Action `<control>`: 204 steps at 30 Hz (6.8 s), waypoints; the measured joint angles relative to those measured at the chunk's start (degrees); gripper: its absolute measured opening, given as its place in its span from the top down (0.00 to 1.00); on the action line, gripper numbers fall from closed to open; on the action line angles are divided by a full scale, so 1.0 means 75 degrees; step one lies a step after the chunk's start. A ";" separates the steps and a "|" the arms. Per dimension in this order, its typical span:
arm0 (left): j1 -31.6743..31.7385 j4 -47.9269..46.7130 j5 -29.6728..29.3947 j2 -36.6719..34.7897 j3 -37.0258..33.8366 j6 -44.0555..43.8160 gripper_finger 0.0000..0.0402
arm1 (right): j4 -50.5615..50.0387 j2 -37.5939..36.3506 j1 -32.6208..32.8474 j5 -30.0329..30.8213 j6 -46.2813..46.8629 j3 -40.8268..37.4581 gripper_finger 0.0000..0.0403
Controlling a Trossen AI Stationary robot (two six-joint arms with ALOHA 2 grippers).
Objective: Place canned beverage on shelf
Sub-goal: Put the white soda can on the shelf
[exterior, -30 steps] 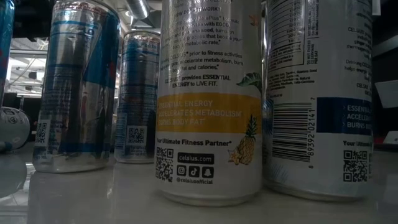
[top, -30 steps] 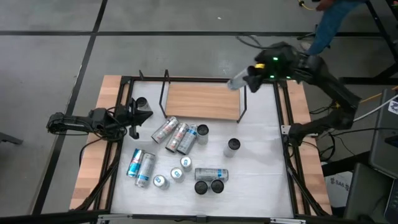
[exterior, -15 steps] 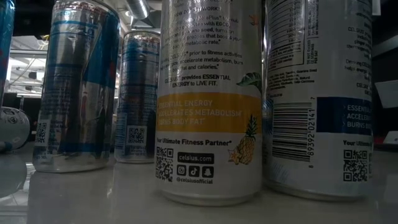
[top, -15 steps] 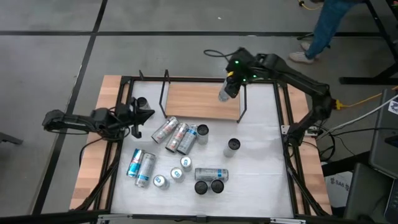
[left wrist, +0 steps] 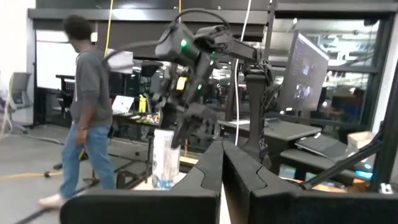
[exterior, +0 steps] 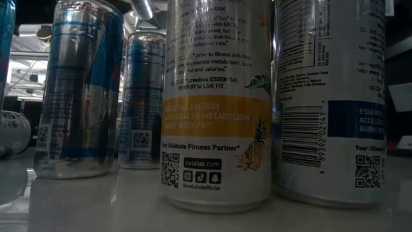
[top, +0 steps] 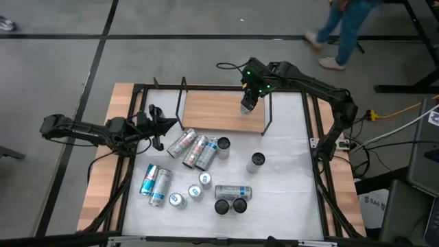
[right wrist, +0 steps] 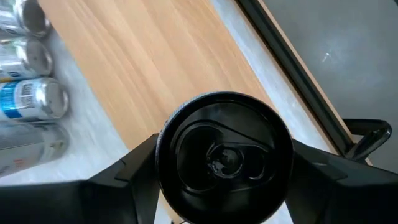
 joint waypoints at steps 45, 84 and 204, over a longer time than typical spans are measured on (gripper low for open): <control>0.0003 -0.0006 -0.0006 0.4935 0.3079 0.0373 1.00 | 0.0299 0.0606 0.0446 0.0258 -0.0207 -0.0099 0.21; 0.0390 -0.0185 0.0139 0.5903 0.4835 0.0531 1.00 | -0.0505 -0.2827 0.1927 0.2840 0.0578 -0.0589 0.20; 0.2084 -0.3050 0.1081 0.8945 0.6772 -0.0075 1.00 | 0.6302 -0.2541 0.0236 0.1720 -0.3200 -0.5039 0.20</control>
